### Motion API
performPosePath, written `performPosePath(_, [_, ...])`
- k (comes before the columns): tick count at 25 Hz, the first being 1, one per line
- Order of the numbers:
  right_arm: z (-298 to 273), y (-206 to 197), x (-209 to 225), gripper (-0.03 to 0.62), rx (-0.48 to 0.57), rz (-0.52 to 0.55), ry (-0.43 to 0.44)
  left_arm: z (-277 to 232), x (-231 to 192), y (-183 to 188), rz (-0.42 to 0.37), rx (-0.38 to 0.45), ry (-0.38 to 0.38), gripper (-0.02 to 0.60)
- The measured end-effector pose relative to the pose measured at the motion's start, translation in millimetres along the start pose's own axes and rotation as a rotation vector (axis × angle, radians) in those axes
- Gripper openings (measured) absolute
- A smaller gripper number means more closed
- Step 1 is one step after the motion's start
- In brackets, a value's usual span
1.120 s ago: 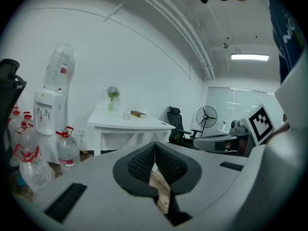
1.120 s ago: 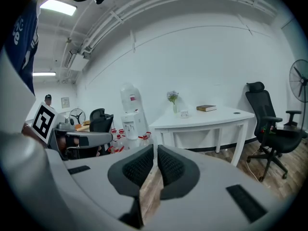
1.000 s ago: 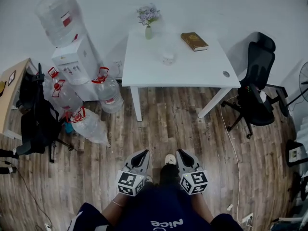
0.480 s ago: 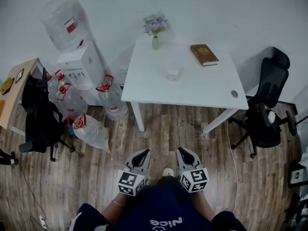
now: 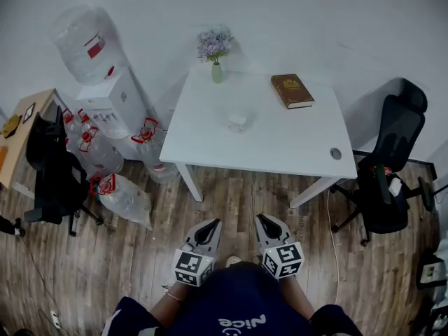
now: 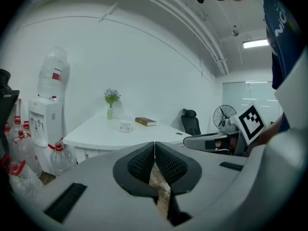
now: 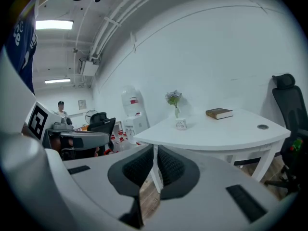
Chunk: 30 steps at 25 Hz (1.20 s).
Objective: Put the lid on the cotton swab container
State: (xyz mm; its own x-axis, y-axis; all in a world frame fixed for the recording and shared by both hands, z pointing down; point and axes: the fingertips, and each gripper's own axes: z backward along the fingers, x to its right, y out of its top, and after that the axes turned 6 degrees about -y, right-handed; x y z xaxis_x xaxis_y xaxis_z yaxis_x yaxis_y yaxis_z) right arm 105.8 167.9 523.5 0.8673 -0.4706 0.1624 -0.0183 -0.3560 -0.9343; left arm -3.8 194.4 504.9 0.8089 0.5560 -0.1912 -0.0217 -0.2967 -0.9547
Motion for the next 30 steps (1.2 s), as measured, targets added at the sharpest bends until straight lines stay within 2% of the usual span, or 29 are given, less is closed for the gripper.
performPosePath(6, [-8.4, 4.1, 19.4, 0.055, -0.001, -0.007, 0.025, -27.4, 9.1, 0.3, 0.024, -0.016, -0.011, 0.021])
performPosePath(11, [-23.4, -1.2, 28.5, 0.055, -0.023, -0.035, 0.026, -45.0, -4.2, -0.8, 0.019, -0.040, -0.009, 0.020])
performPosePath(19, [-71.3, 12.0, 55.5, 0.055, -0.025, -0.085, -0.042, -101.2, -49.0, 12.1, 0.038, -0.067, -0.077, 0.021])
performPosePath(24, [-111.5, 34.8, 81.2, 0.055, -0.024, -0.102, -0.098, -146.5, -82.8, 34.4, 0.008, -0.072, -0.134, 0.021])
performPosePath(30, [-162.9, 55.2, 88.0, 0.055, -0.027, -0.112, -0.128, -187.1, -132.6, 62.6, 0.009, -0.069, -0.194, 0.021])
